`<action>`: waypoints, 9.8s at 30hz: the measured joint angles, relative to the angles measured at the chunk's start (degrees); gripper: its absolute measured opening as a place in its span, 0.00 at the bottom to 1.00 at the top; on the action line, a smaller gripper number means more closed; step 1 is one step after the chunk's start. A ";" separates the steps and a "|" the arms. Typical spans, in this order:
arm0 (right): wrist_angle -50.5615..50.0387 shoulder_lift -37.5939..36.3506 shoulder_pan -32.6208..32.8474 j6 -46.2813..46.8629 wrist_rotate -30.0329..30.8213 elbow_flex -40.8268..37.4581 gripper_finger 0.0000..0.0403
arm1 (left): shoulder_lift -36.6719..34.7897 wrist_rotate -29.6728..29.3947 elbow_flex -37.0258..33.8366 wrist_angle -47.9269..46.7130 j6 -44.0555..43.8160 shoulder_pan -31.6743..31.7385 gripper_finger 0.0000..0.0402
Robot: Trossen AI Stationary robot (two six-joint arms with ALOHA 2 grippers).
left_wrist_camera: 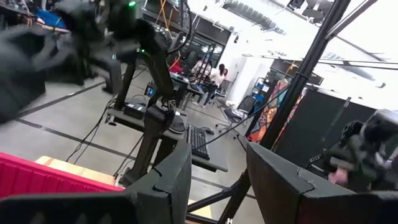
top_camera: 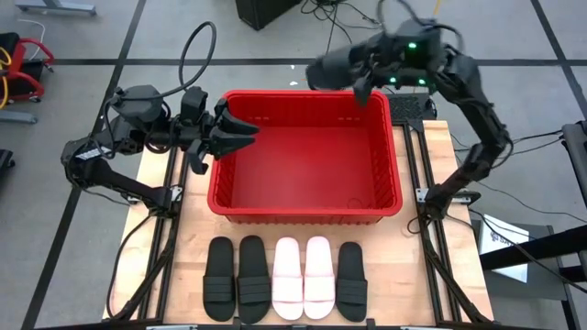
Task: Pick and place slides into bin
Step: Put the black slipper into the red bin
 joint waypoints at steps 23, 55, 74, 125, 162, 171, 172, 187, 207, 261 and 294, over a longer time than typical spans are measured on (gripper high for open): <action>-26.74 24.54 -2.78 -21.64 -41.80 0.03 0.01 | 0.00 2.73 0.00 -0.02 -0.45 0.82 0.38; -15.58 36.11 8.12 -25.96 -41.38 -16.78 0.01 | 0.00 5.62 0.00 -1.70 -1.79 0.82 0.38; -5.44 36.11 11.77 -25.75 -37.56 -25.47 0.01 | 0.00 5.62 0.00 -1.67 -1.51 0.82 0.38; -1.21 28.40 9.20 -22.44 -31.61 -27.99 0.43 | 0.00 5.69 0.00 -5.27 -1.54 0.80 0.38; 24.00 -7.92 4.90 1.49 -21.27 -27.97 0.42 | 0.00 5.64 0.00 -5.29 -1.55 0.82 0.38; 35.91 -13.72 11.78 7.35 -21.29 -27.97 0.41 | 0.00 5.64 0.00 -5.29 -1.77 0.80 0.38; 36.95 -14.34 12.86 7.67 -21.27 -27.97 0.41 | 0.00 5.64 0.00 -5.29 -1.77 0.80 0.38; 48.47 -18.33 34.68 6.30 -10.05 -27.93 0.41 | 0.00 5.70 0.00 -5.44 -2.95 0.75 0.38; 39.20 -15.56 66.47 6.61 36.12 -27.95 0.41 | 0.00 10.27 0.00 -5.58 -2.72 0.73 0.38; 51.05 -20.45 75.73 55.72 13.15 -91.00 0.41 | 6.21 3.43 -0.04 -3.45 -7.17 -11.33 0.38; 72.71 -13.93 74.99 58.48 9.93 -102.04 0.41 | 6.21 2.56 0.02 -3.83 -5.84 -11.31 0.38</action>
